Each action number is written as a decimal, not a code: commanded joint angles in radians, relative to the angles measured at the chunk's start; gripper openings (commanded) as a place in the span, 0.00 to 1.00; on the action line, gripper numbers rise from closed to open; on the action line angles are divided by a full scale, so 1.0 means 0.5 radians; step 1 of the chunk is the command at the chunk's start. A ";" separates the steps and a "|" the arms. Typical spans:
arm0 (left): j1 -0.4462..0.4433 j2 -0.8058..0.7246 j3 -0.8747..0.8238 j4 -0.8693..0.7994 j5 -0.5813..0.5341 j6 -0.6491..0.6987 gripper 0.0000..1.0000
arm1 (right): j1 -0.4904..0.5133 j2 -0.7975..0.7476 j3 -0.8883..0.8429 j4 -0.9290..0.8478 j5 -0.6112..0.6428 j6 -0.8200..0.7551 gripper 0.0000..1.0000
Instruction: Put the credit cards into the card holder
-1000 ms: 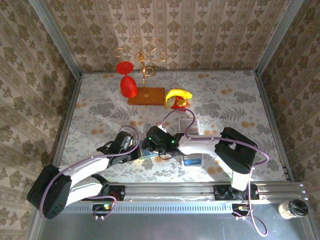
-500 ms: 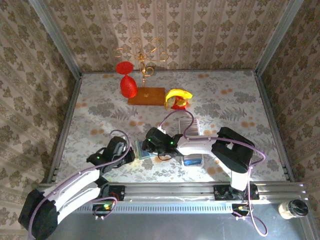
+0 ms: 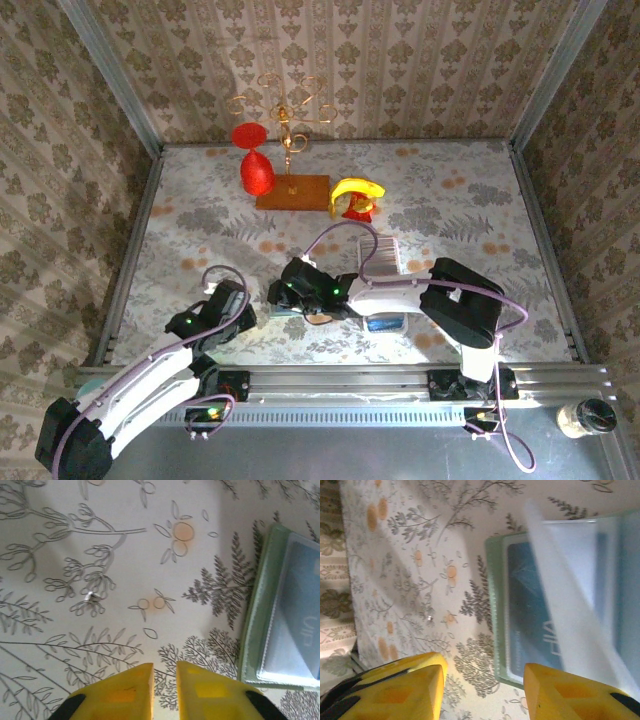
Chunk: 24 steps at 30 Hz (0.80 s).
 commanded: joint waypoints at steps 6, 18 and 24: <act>0.097 -0.022 0.006 -0.041 -0.040 -0.055 0.25 | 0.019 0.013 0.148 0.086 0.027 -0.047 0.47; 0.282 -0.029 -0.036 0.111 0.216 0.101 0.30 | 0.090 -0.224 0.296 -0.602 0.466 -0.221 0.49; 0.318 0.074 -0.031 0.301 0.443 0.212 0.33 | 0.077 -0.393 -0.024 -0.809 0.554 -0.128 0.54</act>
